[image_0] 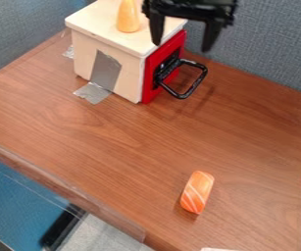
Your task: Move an orange object beside the object
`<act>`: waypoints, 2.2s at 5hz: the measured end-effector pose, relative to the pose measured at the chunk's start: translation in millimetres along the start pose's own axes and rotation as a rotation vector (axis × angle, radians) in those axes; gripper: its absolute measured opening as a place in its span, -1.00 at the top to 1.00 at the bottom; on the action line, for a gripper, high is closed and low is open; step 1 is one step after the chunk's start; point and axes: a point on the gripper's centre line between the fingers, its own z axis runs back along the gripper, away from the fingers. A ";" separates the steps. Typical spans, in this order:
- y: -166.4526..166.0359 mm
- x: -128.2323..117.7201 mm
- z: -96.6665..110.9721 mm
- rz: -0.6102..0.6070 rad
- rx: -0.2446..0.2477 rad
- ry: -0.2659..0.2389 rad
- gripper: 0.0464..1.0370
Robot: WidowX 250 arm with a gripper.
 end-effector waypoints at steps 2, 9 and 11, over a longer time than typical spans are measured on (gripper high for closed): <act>37.1 36.6 -7.4 0.082 0.038 -0.010 -0.93; 82.7 77.6 -61.3 0.229 0.170 0.039 -0.93; 73.0 82.2 -67.9 0.251 0.214 0.019 -0.93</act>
